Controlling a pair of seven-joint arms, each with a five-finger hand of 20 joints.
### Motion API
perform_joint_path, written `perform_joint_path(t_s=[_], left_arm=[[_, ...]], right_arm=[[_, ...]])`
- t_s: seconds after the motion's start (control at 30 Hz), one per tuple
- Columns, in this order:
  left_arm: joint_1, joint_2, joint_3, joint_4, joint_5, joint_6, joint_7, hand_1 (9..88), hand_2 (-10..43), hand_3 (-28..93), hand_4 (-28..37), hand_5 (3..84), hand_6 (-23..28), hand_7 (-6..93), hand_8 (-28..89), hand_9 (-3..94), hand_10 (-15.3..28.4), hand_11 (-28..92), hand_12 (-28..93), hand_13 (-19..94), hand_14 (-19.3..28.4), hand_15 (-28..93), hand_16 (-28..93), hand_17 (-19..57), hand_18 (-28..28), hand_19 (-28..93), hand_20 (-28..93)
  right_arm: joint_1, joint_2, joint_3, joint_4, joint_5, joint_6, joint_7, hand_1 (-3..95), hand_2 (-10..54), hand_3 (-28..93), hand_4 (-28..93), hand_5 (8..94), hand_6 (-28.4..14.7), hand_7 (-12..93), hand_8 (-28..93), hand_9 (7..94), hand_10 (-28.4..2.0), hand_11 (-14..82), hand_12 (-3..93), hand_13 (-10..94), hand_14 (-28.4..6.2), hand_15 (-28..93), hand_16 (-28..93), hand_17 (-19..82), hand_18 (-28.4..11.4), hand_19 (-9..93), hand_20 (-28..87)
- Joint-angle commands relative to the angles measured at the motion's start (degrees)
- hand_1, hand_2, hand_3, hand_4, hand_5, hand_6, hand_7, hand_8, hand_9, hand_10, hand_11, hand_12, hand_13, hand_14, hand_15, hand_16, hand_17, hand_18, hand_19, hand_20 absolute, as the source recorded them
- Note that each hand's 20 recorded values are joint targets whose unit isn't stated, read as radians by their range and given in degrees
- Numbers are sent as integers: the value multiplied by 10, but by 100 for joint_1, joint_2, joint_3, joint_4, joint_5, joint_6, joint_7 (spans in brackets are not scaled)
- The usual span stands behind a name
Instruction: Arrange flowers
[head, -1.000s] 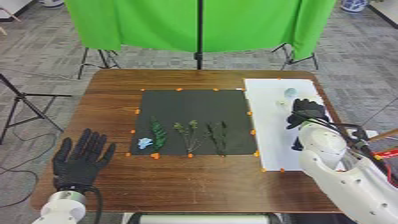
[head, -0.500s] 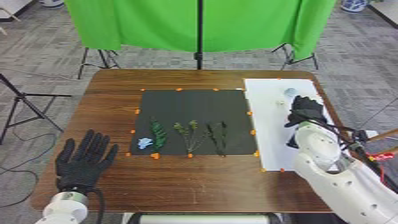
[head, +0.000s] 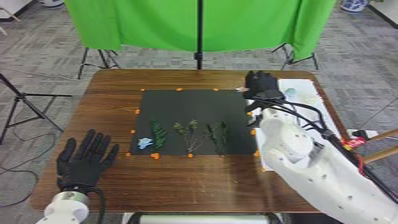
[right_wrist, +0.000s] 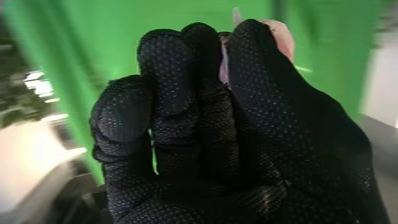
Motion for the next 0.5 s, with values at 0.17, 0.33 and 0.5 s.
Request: perform_joint_path(t_s=[0.17, 0.33, 0.5], left_arm=[[-119, 210, 76, 81, 99, -93, 181, 283, 133, 740, -283, 398, 73, 222, -119, 362, 147, 302, 139, 289, 147, 453, -64, -56, 149, 397, 178], [-334, 328, 124, 163, 48, -32, 285, 283, 131, 739, -283, 391, 71, 219, -119, 356, 146, 299, 139, 286, 146, 446, -63, -56, 149, 394, 177], [-392, 474, 124, 170, -8, -40, 427, 283, 129, 739, -283, 390, 70, 220, -118, 355, 145, 299, 140, 286, 147, 444, -61, -56, 149, 393, 177]], right_arm=[[1809, -2210, -1437, 1551, -425, -355, -1189, 661, -95, 655, -258, 708, -3, 407, 179, 818, -114, 152, 471, 720, -56, 447, 445, 440, -196, 868, 293], [2087, -2558, -1878, 2161, -456, -287, -1157, 665, -95, 652, -267, 707, -3, 410, 176, 814, -115, 152, 473, 719, -55, 442, 448, 435, -198, 865, 298], [2209, -2960, -2231, 2708, -829, -219, -1268, 666, -95, 651, -272, 701, 0, 417, 174, 813, -113, 151, 471, 720, -52, 438, 444, 441, -193, 862, 300]])
